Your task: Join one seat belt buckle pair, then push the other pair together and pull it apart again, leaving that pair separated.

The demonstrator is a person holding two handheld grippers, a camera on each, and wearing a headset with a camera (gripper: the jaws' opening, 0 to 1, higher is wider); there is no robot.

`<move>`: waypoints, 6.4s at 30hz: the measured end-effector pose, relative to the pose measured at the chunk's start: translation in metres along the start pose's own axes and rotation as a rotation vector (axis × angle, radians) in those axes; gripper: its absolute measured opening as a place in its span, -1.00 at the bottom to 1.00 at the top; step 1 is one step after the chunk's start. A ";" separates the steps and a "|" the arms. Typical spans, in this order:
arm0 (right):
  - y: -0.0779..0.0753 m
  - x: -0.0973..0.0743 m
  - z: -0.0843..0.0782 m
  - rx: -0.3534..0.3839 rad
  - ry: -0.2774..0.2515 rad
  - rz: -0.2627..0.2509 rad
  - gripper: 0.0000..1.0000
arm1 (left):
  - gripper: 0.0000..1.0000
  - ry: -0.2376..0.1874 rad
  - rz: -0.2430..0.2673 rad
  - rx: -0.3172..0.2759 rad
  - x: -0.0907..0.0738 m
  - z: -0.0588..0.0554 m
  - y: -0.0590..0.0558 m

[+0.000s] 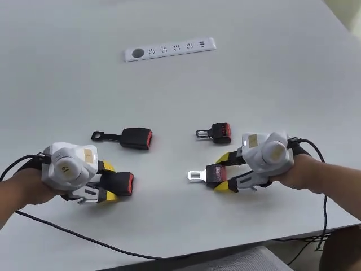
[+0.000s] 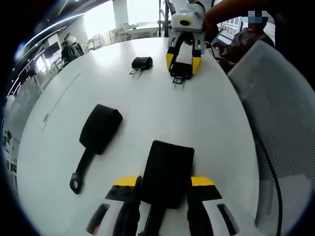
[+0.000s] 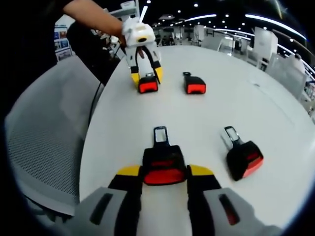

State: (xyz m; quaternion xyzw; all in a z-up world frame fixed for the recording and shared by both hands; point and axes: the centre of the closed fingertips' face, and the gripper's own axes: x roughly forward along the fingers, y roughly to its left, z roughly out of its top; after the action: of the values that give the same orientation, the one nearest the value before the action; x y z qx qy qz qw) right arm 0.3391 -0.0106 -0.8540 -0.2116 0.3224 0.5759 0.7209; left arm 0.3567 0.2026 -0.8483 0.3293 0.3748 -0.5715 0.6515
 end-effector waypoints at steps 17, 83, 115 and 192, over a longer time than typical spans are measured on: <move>0.003 0.009 0.010 0.004 -0.057 0.013 -0.32 | -0.27 0.015 -0.001 0.006 0.002 -0.003 0.002; 0.027 0.106 0.108 0.056 -0.246 0.022 -0.32 | -0.31 0.125 -0.054 0.095 0.005 -0.009 0.005; 0.023 0.123 0.119 0.029 -0.208 -0.010 -0.31 | -0.32 0.105 -0.075 0.139 0.002 -0.006 0.003; -0.023 0.018 0.102 0.111 -0.240 -0.207 0.66 | 0.18 -0.151 0.094 0.044 -0.037 0.062 0.031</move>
State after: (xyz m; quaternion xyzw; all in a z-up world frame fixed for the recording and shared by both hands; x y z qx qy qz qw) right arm 0.3864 0.0646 -0.7966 -0.1330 0.2419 0.5011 0.8202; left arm 0.3918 0.1719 -0.7848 0.3166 0.2959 -0.5717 0.6967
